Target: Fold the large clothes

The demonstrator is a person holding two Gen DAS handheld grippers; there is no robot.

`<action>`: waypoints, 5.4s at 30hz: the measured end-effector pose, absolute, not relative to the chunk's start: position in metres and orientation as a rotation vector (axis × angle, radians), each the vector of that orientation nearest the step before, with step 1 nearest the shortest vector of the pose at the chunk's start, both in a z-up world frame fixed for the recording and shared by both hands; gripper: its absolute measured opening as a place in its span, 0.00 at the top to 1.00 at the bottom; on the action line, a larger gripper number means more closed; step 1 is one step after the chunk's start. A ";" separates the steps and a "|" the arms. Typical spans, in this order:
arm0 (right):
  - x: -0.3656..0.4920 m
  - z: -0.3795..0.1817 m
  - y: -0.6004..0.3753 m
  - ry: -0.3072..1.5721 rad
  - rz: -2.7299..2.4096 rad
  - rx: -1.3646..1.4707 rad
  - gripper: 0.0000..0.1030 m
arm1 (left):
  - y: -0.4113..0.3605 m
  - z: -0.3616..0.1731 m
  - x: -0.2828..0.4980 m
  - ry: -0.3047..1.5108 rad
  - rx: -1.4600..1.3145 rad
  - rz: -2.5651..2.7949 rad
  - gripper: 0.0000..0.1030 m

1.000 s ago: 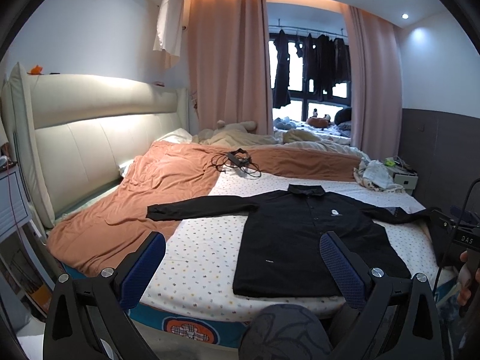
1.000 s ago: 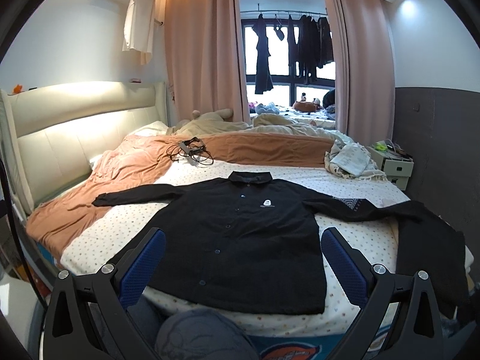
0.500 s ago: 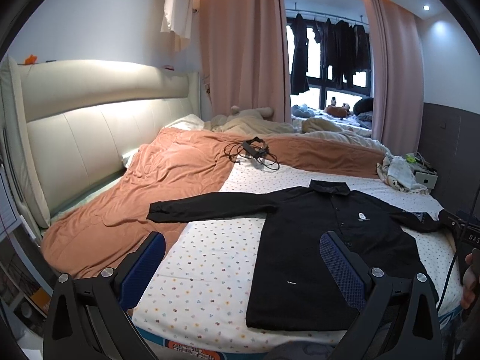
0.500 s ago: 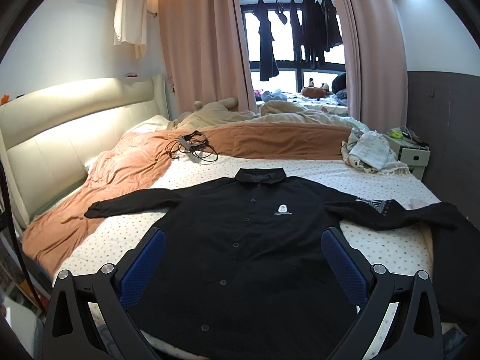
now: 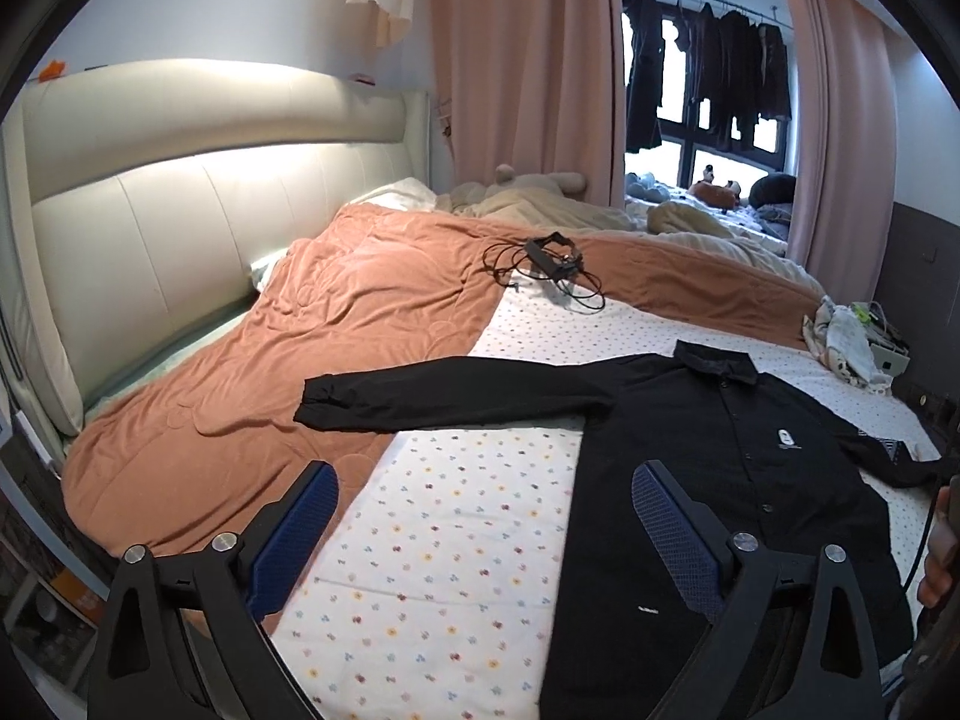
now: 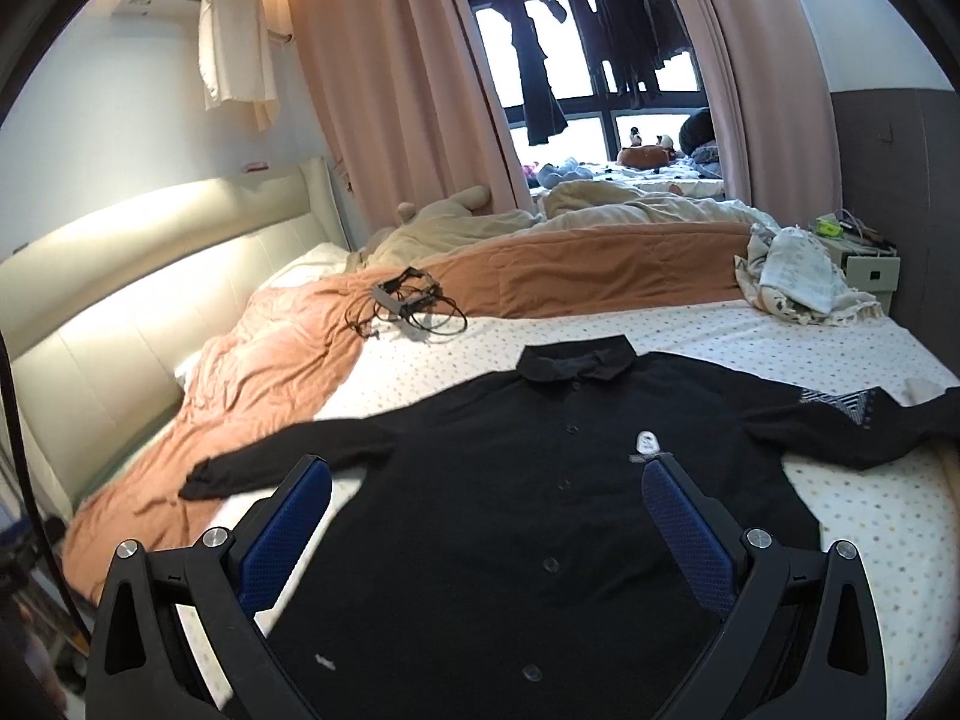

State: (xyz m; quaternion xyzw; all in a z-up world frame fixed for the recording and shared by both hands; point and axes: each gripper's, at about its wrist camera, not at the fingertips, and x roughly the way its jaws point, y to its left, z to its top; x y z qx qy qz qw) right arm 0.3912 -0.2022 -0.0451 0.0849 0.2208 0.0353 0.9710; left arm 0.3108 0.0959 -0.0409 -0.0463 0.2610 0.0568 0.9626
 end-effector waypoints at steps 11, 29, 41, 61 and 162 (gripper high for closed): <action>0.483 -0.042 -0.164 0.475 0.123 0.239 0.00 | 0.153 -0.058 0.390 0.609 -0.172 0.142 0.26; 0.630 -0.117 -0.116 0.689 0.179 0.249 0.18 | 0.239 -0.135 0.525 0.810 -0.359 0.247 0.47; 0.691 -0.179 -0.101 0.794 0.235 0.312 0.48 | 0.283 -0.216 0.588 0.979 -0.496 0.341 0.48; 0.725 -0.265 -0.109 1.002 0.394 0.666 0.92 | 0.291 -0.191 0.613 0.893 -0.412 0.419 0.98; 0.625 -0.209 -0.264 1.002 -0.054 0.326 0.40 | 0.037 -0.147 0.602 0.795 -0.473 -0.061 0.02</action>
